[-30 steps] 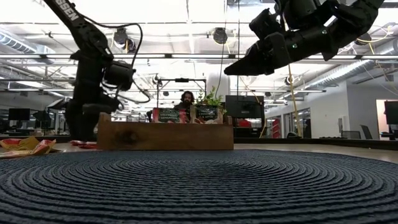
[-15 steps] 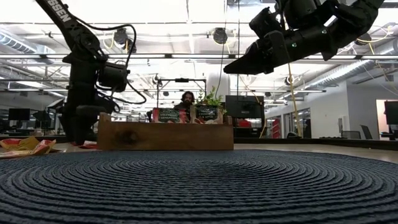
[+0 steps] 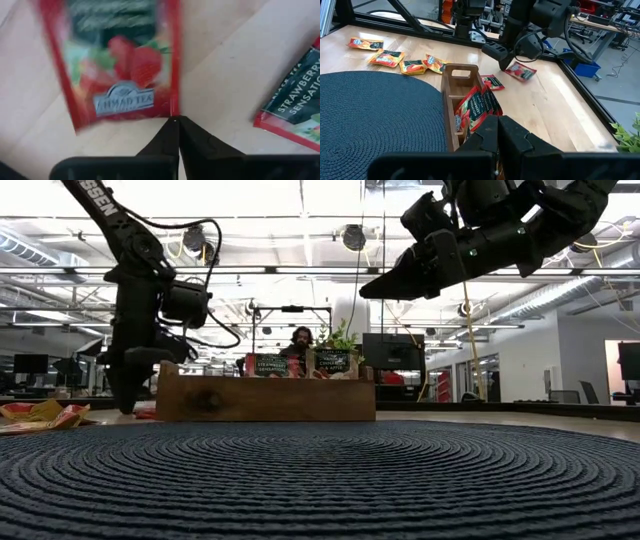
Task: Pick & Place Tea
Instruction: Put the top red tea bag into the middle slot of the wooden organizer
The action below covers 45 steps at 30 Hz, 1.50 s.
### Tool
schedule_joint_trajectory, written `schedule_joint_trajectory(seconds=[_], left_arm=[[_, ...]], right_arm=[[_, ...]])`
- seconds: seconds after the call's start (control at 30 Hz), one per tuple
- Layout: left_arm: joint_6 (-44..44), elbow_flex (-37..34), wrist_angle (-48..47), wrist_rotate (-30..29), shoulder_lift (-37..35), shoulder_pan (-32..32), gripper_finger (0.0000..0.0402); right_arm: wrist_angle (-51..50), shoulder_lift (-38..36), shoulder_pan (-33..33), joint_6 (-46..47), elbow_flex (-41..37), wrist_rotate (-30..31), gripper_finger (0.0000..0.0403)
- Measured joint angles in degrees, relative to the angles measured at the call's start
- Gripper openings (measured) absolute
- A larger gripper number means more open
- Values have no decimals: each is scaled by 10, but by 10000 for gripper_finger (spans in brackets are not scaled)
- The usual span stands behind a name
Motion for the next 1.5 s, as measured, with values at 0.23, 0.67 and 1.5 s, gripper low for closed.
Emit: schedule_joint_trajectory(seconds=[0.23, 0.67, 1.5], left_arm=[[10, 106, -114, -9, -19, -11, 16], [-17, 134, -118, -33, -8, 35, 259], [62, 131, -113, -17, 136, 82, 223]], right_arm=[[0, 0, 0, 0, 0, 1, 0], [0, 0, 0, 0, 0, 1, 0], [-2, 0, 0, 7, 0, 0, 0]])
